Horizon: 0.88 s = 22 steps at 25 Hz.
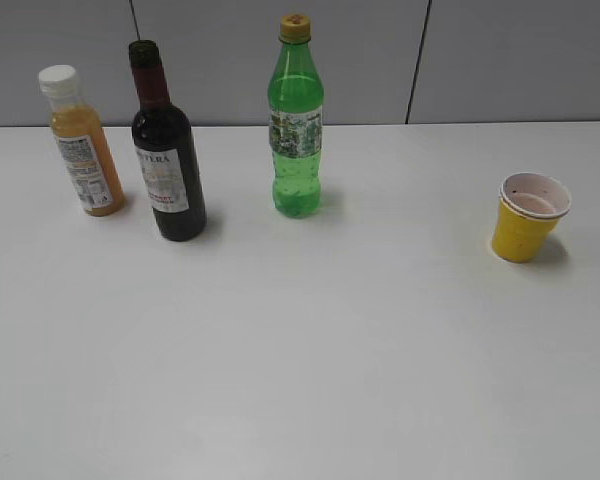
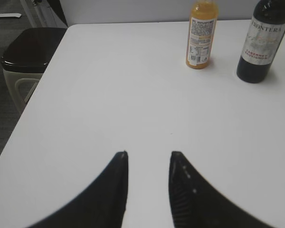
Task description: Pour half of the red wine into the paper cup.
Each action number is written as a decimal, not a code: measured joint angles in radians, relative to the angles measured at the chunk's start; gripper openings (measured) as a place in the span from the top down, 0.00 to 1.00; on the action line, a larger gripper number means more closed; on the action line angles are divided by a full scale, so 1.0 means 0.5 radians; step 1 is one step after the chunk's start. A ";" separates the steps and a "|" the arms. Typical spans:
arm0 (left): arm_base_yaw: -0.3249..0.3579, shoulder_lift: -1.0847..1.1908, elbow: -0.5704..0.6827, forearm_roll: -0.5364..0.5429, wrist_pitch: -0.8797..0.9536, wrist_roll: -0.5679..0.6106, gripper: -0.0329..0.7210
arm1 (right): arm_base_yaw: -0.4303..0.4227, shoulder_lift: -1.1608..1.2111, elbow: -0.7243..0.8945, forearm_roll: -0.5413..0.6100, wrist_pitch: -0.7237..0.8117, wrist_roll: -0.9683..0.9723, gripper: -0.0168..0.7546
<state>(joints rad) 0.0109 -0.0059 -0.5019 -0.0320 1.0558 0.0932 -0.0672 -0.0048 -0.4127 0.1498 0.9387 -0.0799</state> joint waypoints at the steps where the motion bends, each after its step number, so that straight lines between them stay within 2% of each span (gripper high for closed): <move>1: 0.000 0.000 0.000 0.000 0.000 0.000 0.65 | 0.000 0.000 0.000 0.000 0.000 0.000 0.25; 22: 0.000 0.000 0.000 0.000 0.000 0.000 0.65 | 0.000 0.000 0.000 0.000 0.000 0.000 0.25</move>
<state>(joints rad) 0.0109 -0.0059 -0.5019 -0.0320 1.0558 0.0932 -0.0672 -0.0048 -0.4127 0.1498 0.9387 -0.0799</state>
